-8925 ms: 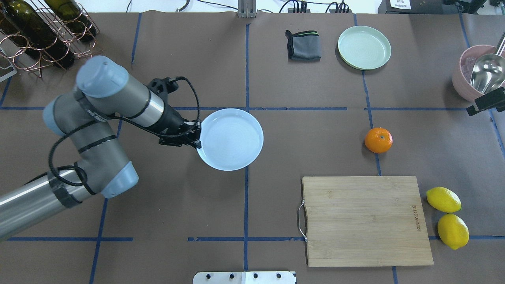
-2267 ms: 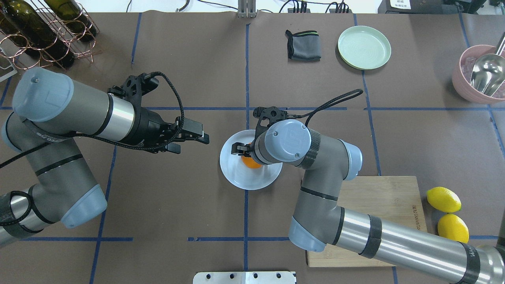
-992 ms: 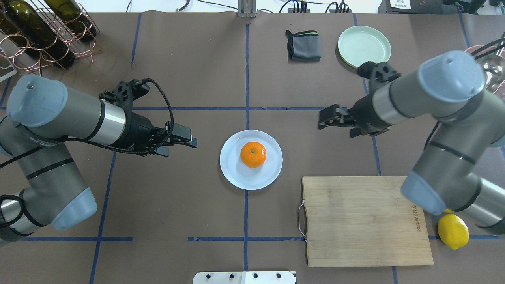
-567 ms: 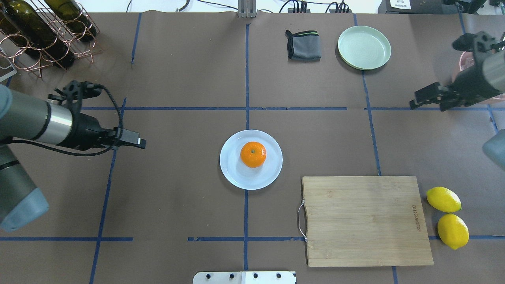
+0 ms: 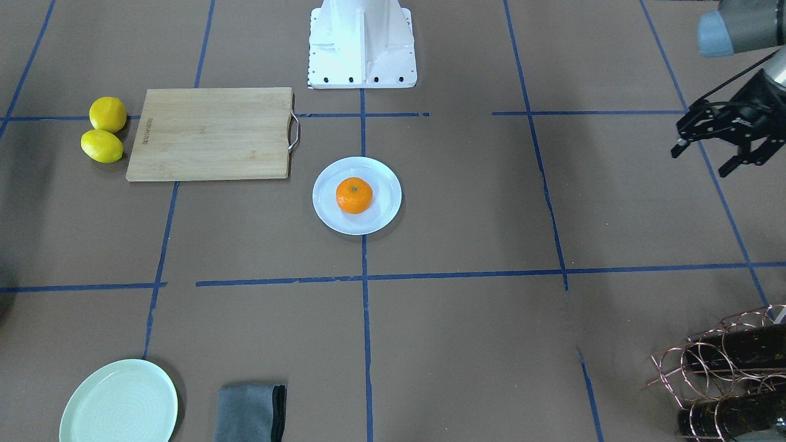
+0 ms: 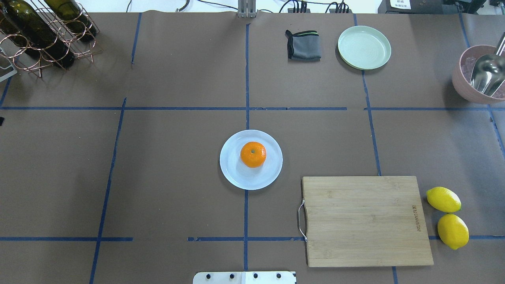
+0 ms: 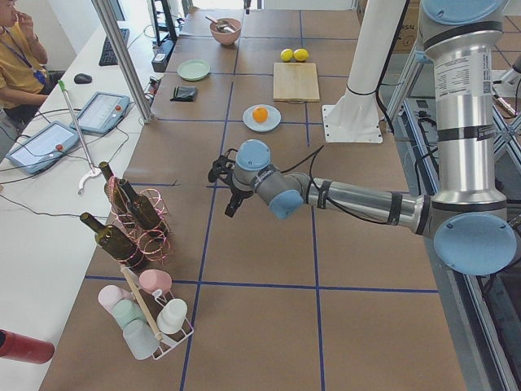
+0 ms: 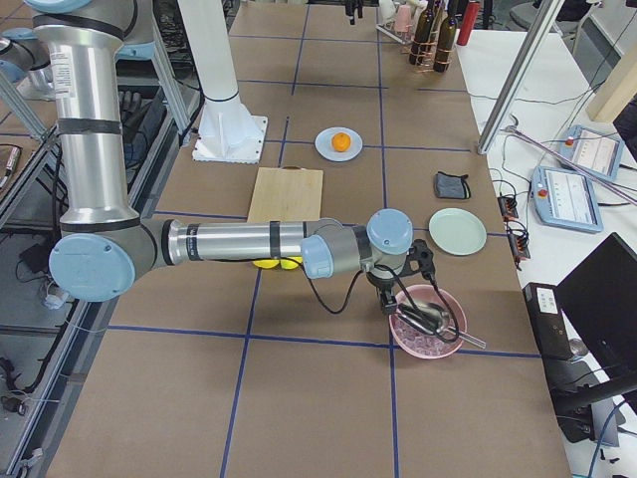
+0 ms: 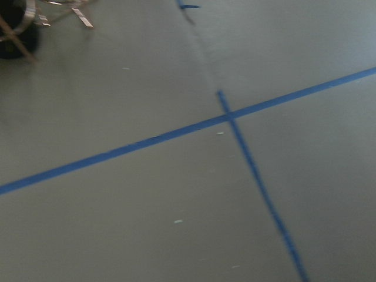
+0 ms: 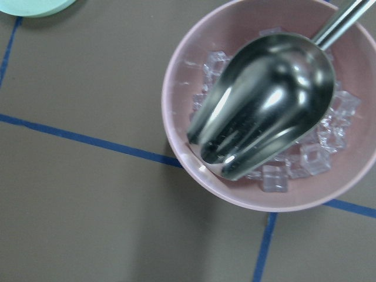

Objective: Pick orange to plate

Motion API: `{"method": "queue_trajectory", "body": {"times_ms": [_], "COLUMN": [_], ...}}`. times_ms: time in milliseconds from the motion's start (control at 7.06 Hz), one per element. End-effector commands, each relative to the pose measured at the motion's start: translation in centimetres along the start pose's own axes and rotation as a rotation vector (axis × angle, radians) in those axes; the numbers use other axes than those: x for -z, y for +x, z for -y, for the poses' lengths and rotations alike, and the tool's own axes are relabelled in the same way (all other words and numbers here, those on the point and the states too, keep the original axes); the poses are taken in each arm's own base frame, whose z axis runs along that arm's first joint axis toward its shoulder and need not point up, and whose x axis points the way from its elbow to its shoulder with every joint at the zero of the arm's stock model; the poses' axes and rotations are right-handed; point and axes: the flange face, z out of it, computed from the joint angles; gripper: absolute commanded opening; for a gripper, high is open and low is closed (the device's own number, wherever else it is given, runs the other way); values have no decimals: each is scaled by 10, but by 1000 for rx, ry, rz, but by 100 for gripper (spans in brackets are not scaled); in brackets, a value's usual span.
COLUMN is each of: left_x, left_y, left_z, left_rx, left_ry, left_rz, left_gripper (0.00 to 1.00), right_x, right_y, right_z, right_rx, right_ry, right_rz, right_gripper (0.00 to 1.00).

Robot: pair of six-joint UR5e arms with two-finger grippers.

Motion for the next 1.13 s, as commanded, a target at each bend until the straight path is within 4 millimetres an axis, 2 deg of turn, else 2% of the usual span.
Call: {"method": "queue_trajectory", "body": {"times_ms": [0,142,283,425,708,992], "left_x": [48,65,68,71,74,63], "left_y": [-87,-104,-105,-103,-98,-100], "left_z": [-30,-21,-25,-31,-34,-37], "left_rx": [-9,32,119,135,207,205], "left_ry": [-121,-170,-231,-240,-291,-309], "left_rz": [53,59,49,48,35,19], "left_gripper": [99,99,99,100,100,100], "right_x": [21,29,27,21,21,27], "right_y": [32,25,25,19,12,6], "right_z": [-9,6,8,9,20,25], "right_rx": [21,5,18,35,66,80], "right_ry": [-57,-85,-130,-148,-162,-153], "right_rz": [0,4,0,4,-41,-54], "right_gripper": [100,100,100,100,100,100]}}
